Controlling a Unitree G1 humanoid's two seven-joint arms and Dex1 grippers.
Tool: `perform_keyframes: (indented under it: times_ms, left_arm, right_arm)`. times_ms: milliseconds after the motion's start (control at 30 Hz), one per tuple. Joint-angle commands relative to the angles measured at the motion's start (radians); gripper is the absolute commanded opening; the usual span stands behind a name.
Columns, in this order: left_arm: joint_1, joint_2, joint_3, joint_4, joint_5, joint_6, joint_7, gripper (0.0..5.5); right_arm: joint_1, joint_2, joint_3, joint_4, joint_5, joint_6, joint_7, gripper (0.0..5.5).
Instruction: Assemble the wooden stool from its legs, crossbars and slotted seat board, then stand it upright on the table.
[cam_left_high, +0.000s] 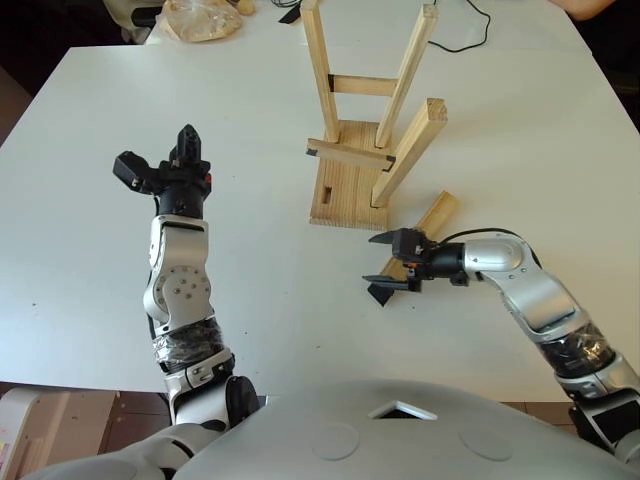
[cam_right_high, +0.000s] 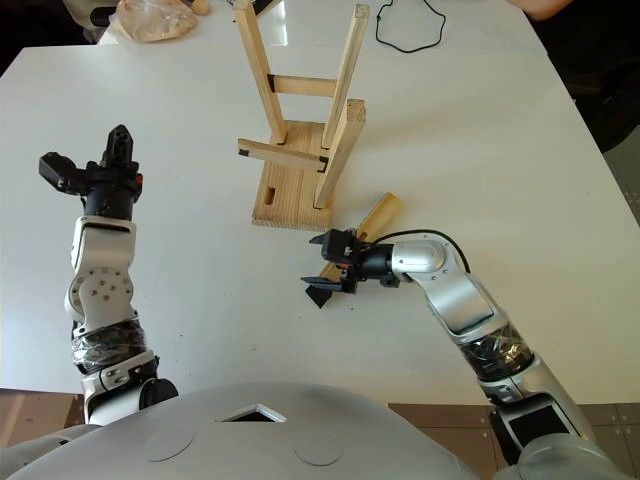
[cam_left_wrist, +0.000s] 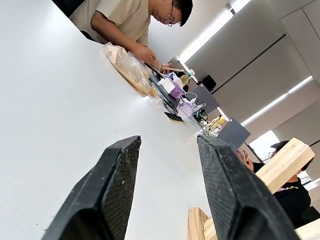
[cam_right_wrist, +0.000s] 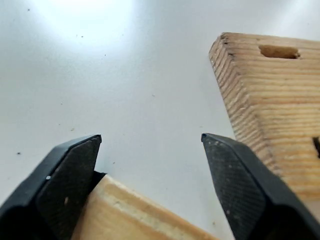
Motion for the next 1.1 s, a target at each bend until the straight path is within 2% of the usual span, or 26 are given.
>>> perform_keyframes:
  times_ms: [33, 200, 333, 500, 567, 767, 900, 1100]
  left_arm:
    - [0.021, -0.006, 0.009, -0.006, 0.004, -0.001, 0.001, 2.09]
    - [0.051, -0.025, 0.020, -0.017, 0.006, -0.018, 0.005, 2.09]
    - [0.046, -0.035, 0.015, -0.008, 0.017, -0.032, 0.003, 2.09]
    - [0.026, -0.033, 0.012, 0.002, 0.020, -0.028, -0.002, 2.09]
    - [0.032, -0.028, 0.018, 0.002, 0.012, -0.017, -0.001, 2.09]
    - [0.040, -0.023, 0.016, 0.001, 0.016, -0.002, -0.004, 2.09]
    - [0.035, -0.024, 0.007, -0.010, 0.016, 0.009, 0.001, 2.09]
    - [0.039, -0.014, 0.005, -0.023, 0.010, 0.036, 0.005, 2.09]
  right_arm:
    - [0.013, -0.122, -0.064, -0.003, -0.001, -0.039, 0.067, 3.69]
    - [0.072, -0.262, -0.224, -0.037, 0.060, -0.073, 0.124, 3.69]
    - [0.085, -0.278, -0.312, -0.035, 0.097, -0.037, 0.099, 3.69]
    - [0.156, -0.159, -0.369, -0.122, 0.117, 0.174, -0.104, 3.69]
    - [0.181, -0.050, -0.382, -0.185, 0.132, 0.269, -0.233, 3.69]
    - [0.239, 0.218, -0.312, -0.325, 0.043, 0.444, -0.586, 3.69]
    - [0.282, 0.269, -0.251, -0.354, -0.053, 0.530, -0.729, 3.69]
    - [0.361, 0.300, -0.229, -0.336, -0.079, 0.610, -0.790, 3.69]
